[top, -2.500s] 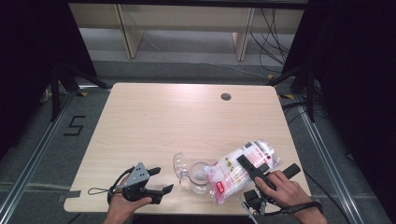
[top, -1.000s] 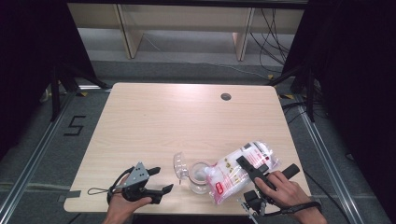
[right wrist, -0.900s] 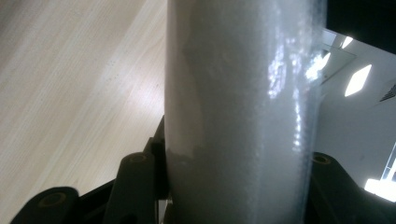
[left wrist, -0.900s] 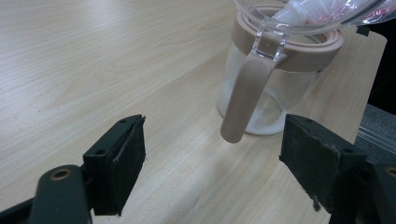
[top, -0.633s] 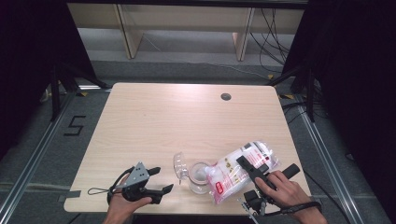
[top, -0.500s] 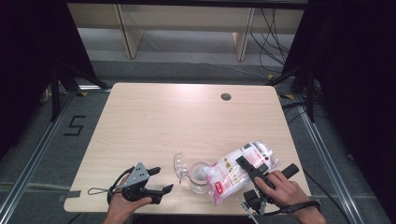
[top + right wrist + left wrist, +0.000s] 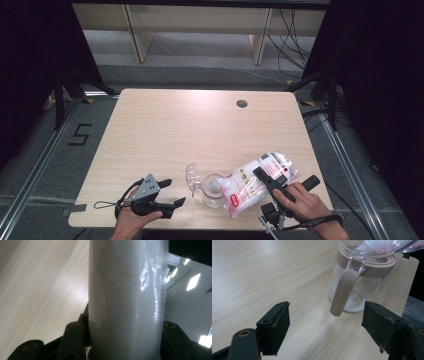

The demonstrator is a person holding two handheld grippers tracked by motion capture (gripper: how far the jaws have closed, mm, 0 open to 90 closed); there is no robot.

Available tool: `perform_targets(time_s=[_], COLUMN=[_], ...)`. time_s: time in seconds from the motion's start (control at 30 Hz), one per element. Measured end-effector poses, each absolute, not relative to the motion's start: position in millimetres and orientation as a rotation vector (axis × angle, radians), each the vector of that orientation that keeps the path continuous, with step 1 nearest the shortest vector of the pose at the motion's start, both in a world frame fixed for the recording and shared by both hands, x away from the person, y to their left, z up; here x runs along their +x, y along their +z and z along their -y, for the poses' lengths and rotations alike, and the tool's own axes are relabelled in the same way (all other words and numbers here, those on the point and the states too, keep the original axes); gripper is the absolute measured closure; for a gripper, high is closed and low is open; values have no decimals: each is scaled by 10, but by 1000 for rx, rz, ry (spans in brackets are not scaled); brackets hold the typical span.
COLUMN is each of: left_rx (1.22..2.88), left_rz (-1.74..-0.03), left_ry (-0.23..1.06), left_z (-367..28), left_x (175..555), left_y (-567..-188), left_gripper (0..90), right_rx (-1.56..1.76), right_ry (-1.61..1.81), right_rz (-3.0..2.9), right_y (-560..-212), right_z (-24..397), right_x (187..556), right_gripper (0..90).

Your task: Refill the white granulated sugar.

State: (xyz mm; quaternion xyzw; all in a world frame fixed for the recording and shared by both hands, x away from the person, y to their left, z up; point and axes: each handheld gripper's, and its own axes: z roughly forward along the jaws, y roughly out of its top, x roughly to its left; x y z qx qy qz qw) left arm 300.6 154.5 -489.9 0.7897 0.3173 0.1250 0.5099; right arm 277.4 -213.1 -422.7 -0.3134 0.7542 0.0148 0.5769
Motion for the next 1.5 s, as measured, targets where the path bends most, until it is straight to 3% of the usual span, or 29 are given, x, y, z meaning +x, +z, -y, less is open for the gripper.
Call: perform_targets(time_s=[1.5], left_rx=[1901], left_rz=[-766], left_ry=[300], left_z=[-1546], left_x=[3005], left_y=[-4900], left_gripper=[216], right_rx=[-733], right_ry=[38], right_rz=[-1758], right_y=[-4222], right_z=[2135], right_x=[2770], right_gripper=[590])
